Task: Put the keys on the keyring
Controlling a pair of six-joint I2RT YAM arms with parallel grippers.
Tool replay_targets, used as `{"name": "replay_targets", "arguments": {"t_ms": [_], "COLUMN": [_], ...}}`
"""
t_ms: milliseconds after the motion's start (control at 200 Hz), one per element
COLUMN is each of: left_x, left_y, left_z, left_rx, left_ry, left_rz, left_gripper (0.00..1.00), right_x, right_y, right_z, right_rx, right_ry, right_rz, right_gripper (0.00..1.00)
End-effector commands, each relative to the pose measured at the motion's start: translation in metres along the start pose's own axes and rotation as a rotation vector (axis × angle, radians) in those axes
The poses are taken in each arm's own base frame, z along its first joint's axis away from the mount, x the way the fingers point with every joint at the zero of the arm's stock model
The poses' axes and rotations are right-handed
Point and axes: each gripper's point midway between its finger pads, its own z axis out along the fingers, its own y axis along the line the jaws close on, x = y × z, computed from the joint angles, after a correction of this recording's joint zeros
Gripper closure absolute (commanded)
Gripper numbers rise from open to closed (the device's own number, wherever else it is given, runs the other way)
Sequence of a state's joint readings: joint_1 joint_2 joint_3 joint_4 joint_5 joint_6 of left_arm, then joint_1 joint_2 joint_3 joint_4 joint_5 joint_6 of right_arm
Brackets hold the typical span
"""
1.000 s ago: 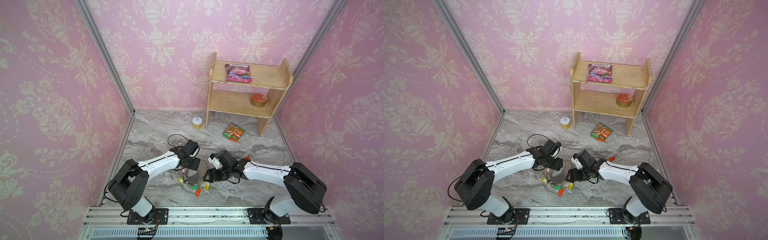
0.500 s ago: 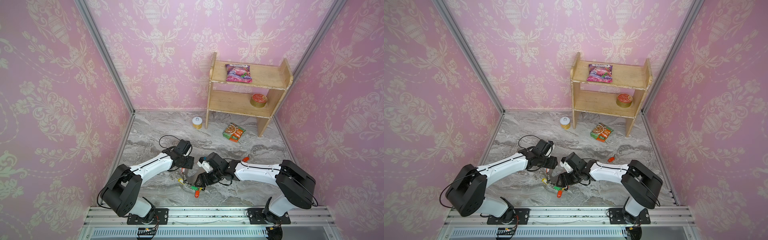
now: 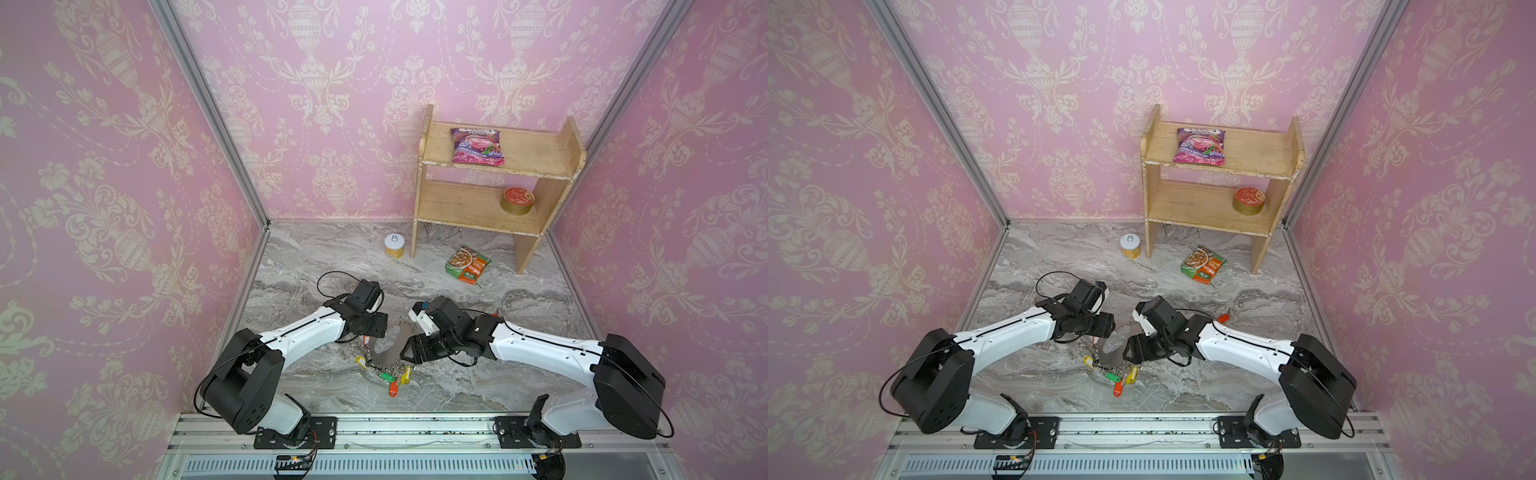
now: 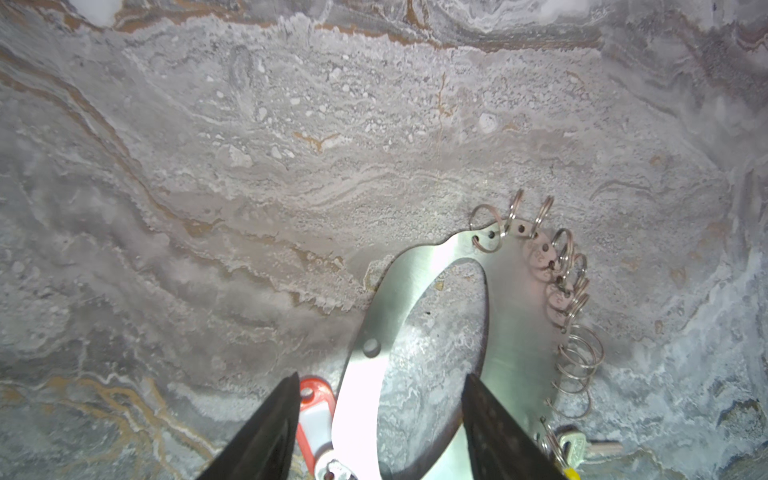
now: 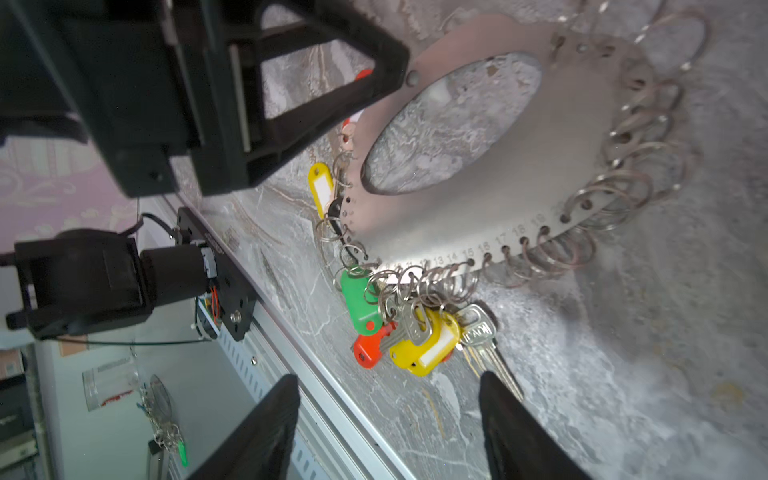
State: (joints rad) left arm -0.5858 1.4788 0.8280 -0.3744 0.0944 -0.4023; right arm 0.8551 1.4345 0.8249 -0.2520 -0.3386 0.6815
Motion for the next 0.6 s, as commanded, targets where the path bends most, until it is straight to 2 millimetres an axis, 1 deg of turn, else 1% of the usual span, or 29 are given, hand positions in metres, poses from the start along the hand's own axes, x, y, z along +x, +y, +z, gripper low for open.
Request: {"name": "replay_targets", "arguments": {"t_ms": [0, 45, 120, 240, 320, 430, 595], "left_x": [0.0, 0.002, 0.003, 0.005, 0.005, 0.007, 0.009], "left_y": [-0.006, -0.007, -0.009, -0.009, -0.01, -0.01, -0.008], "left_z": [0.002, 0.003, 0.005, 0.007, 0.008, 0.009, 0.008], "left_rx": [0.016, 0.018, 0.022, 0.025, 0.029, 0.029, 0.025], "left_ry": [0.007, 0.012, 0.018, 0.023, 0.026, 0.027, 0.027], "left_rz": [0.001, 0.003, 0.005, 0.005, 0.006, 0.006, 0.012], "left_gripper": [0.36, 0.36, 0.36, 0.36, 0.36, 0.36, 0.36], "right_x": [-0.003, -0.006, -0.007, -0.004, 0.001, 0.006, 0.001], "right_y": [-0.022, -0.022, -0.023, -0.027, -0.034, -0.044, -0.055], "right_z": [0.007, 0.01, 0.016, 0.025, 0.031, 0.035, 0.039], "right_rx": [0.055, 0.042, 0.037, 0.034, 0.049, 0.079, 0.106], "right_ry": [-0.035, -0.038, -0.032, -0.014, -0.002, 0.003, -0.02], "right_rz": [0.141, 0.171, 0.222, 0.318, 0.377, 0.414, 0.43], "right_gripper": [0.46, 0.51, 0.55, 0.56, 0.57, 0.59, 0.59]}}
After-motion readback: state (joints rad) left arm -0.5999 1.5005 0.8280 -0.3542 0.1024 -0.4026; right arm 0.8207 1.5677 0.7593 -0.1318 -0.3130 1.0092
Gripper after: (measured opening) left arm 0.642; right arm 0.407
